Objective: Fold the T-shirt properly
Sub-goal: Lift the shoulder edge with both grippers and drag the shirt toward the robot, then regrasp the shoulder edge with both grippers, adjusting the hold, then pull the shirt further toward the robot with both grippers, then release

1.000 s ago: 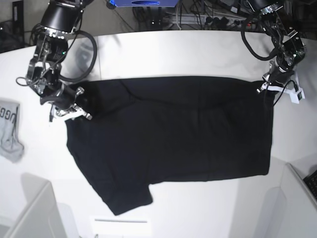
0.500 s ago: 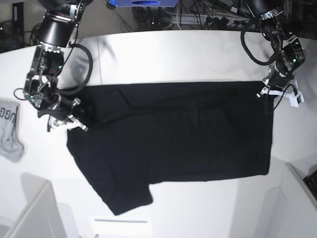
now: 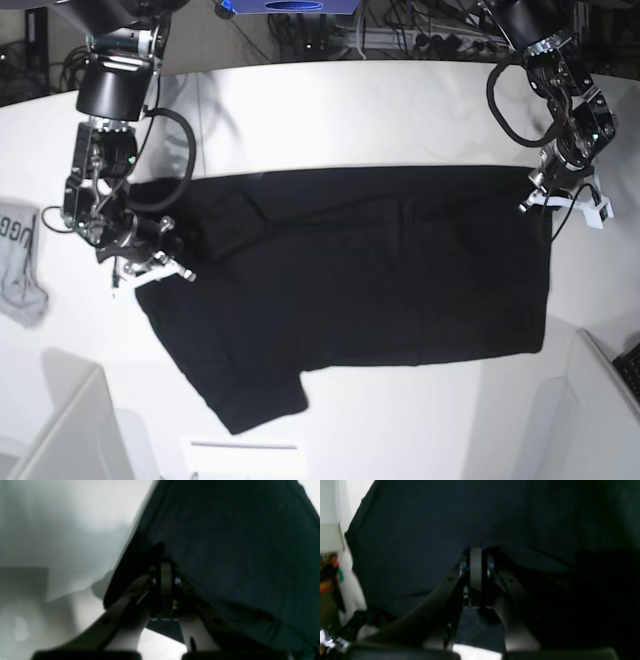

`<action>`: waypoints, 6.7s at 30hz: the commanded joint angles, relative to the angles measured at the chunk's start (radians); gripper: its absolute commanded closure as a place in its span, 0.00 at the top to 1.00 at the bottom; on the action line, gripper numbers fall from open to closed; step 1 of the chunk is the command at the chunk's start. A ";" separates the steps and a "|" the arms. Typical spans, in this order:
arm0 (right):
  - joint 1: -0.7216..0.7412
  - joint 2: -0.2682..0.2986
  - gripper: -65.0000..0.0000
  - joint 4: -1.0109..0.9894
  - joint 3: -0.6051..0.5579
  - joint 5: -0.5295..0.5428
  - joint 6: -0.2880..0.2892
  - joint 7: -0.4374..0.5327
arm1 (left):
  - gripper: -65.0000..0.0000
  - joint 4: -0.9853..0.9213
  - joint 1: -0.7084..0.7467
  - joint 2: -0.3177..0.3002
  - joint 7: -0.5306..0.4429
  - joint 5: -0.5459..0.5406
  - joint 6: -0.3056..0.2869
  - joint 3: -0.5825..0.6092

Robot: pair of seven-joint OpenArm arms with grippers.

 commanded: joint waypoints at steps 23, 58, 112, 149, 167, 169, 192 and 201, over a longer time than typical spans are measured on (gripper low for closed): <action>-0.009 -0.007 0.56 0.024 0.119 0.019 0.000 0.019 | 0.41 -0.061 -0.058 -0.032 -0.019 -0.016 -0.001 -0.014; -0.489 -0.263 0.56 0.371 0.385 0.019 0.000 0.314 | 0.66 0.058 0.126 0.101 -0.028 -0.011 -0.374 -0.307; -0.420 -0.257 0.56 0.282 0.336 0.011 0.000 0.318 | 0.66 -0.100 0.046 0.121 -0.196 -0.017 -0.249 -0.213; -0.320 -0.226 0.00 0.127 0.394 0.017 0.002 0.314 | 0.00 -0.185 0.013 0.108 -0.183 -0.011 -0.249 -0.213; -0.374 -0.232 0.00 0.520 0.394 0.019 -0.221 0.065 | 0.00 0.140 0.062 0.080 0.161 -0.011 -0.174 -0.341; -0.411 -0.234 0.00 0.517 0.396 0.019 -0.221 0.067 | 0.00 0.140 0.099 0.080 0.161 -0.012 -0.176 -0.344; -0.659 -0.231 0.00 0.523 0.458 0.154 -0.219 0.133 | 0.00 0.146 0.264 0.080 0.159 -0.014 -0.179 -0.342; -0.698 -0.234 0.00 0.523 0.451 0.158 -0.219 0.133 | 0.00 0.146 0.278 0.080 0.159 -0.012 -0.179 -0.345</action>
